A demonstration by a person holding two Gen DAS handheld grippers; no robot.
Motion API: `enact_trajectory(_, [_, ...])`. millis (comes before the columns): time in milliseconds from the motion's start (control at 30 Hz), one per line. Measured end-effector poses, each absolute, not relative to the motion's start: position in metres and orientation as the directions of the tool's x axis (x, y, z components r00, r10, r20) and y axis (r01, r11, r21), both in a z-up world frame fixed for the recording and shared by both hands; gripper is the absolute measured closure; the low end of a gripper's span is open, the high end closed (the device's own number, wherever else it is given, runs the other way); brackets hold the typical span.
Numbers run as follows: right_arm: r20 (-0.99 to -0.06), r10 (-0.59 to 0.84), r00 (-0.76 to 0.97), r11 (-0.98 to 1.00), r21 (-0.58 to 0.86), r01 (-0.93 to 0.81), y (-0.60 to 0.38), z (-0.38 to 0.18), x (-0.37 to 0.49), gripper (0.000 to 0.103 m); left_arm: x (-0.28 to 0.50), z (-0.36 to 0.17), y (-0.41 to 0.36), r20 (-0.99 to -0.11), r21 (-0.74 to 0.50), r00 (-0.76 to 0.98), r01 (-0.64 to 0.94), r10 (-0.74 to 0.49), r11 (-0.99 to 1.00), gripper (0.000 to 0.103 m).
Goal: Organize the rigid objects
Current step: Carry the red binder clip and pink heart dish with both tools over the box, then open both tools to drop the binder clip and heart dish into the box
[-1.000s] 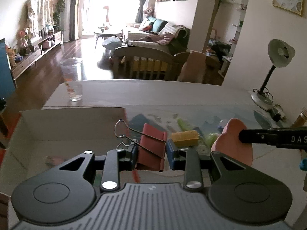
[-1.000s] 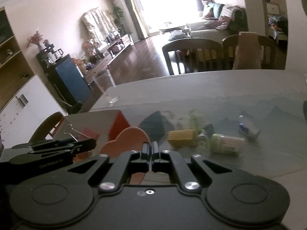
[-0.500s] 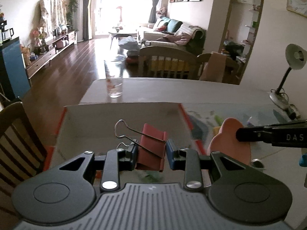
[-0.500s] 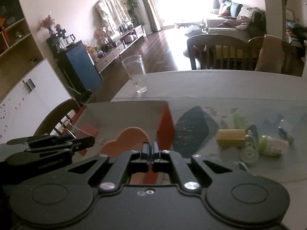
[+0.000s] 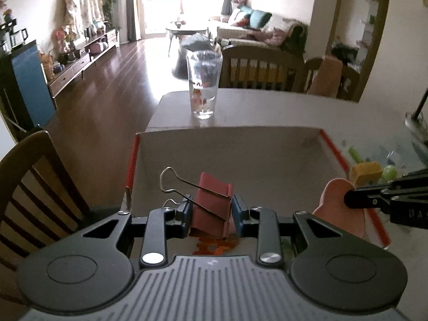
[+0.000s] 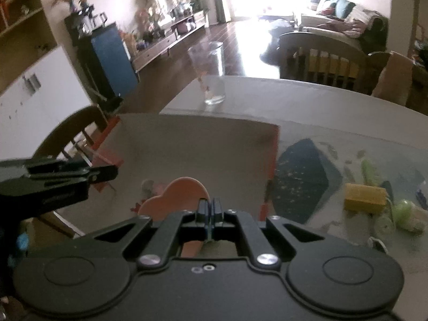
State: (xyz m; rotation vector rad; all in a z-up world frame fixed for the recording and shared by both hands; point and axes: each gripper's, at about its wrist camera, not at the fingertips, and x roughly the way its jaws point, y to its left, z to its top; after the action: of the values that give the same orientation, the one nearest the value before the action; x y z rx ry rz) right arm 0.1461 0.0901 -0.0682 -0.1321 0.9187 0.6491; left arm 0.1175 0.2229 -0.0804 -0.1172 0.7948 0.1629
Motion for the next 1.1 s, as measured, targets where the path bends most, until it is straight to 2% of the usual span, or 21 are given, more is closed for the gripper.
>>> enact_trajectory(633, [-0.863,0.375,0.339,0.764,0.081,-0.640,0.133,-0.117,0.147,0.102,0.183,-0.124,0.235,-0.820,0.042,0.563,-0.121,0.104,0.992,0.073])
enact_trajectory(833, [-0.877,0.358,0.319,0.766,0.081,-0.637,0.132,-0.124,0.151,0.101,0.191,-0.131,0.237,-0.864,0.024,0.497,-0.112,0.077,0.993,0.073])
enact_trajectory(1000, [-0.886,0.357,0.296,0.762,0.093,-0.640,0.133,-0.127,0.152,0.098,0.192,-0.130,0.238,-0.874,0.015,0.481,-0.107,0.065,0.994,0.073])
enact_trajectory(1100, [-0.887,0.358,0.292,0.761,0.096,-0.642,0.133,-0.128,0.153,0.092,0.192,-0.130,0.238,-0.876,0.019,0.477,-0.117,0.073,0.993,0.073])
